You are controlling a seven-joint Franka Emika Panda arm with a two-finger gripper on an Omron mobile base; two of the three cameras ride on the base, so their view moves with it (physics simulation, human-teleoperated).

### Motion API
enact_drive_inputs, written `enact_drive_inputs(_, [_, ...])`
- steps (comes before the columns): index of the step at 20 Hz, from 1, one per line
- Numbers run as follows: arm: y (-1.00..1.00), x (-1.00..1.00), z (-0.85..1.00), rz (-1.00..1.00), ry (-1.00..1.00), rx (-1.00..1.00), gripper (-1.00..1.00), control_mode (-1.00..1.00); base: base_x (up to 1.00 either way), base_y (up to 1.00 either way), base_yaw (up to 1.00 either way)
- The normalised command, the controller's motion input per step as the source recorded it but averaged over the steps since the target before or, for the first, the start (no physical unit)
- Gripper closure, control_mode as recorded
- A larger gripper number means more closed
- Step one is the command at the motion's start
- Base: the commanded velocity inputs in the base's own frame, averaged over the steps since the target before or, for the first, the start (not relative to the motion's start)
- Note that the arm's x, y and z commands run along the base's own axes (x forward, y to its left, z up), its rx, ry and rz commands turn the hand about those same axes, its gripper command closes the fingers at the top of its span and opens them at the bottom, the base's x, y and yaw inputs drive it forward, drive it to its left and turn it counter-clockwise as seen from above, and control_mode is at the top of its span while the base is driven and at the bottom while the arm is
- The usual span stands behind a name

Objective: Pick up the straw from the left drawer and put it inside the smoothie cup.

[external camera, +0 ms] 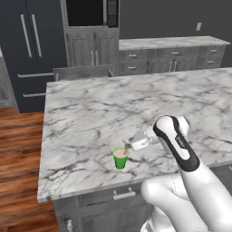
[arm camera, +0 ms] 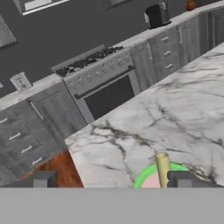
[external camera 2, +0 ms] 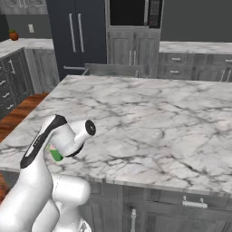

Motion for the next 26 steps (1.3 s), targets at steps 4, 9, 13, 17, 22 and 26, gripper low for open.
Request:
enact_drive_inputs(4, [0.14, -0.03, 0.46, -0.19, 0.0, -0.09, -1.0, -1.0, 0.0, 0.0, 0.0])
enact_drive_inputs(9, [-0.05, -0.57, 0.99, -0.25, 0.0, -0.08, -1.0, -1.0, 0.0, 0.0, 0.0])
enact_drive_inputs(13, [-0.62, -0.95, 1.0, -0.31, 0.08, -0.01, -1.0, -1.0, 0.0, 0.0, 0.0])
enact_drive_inputs(17, [-0.97, -1.0, 0.63, -0.28, 0.13, 0.0, -1.0, -1.0, 0.0, 0.0, 0.0])
enact_drive_inputs(22, [-0.8, -0.8, 0.3, -0.15, 0.05, 0.1, -1.0, -1.0, 0.0, 0.0, 0.0])
enact_drive_inputs(26, [0.0, -0.01, 0.0, 0.0, 0.0, 0.0, -1.0, -1.0, 0.0, 0.0, 0.0])
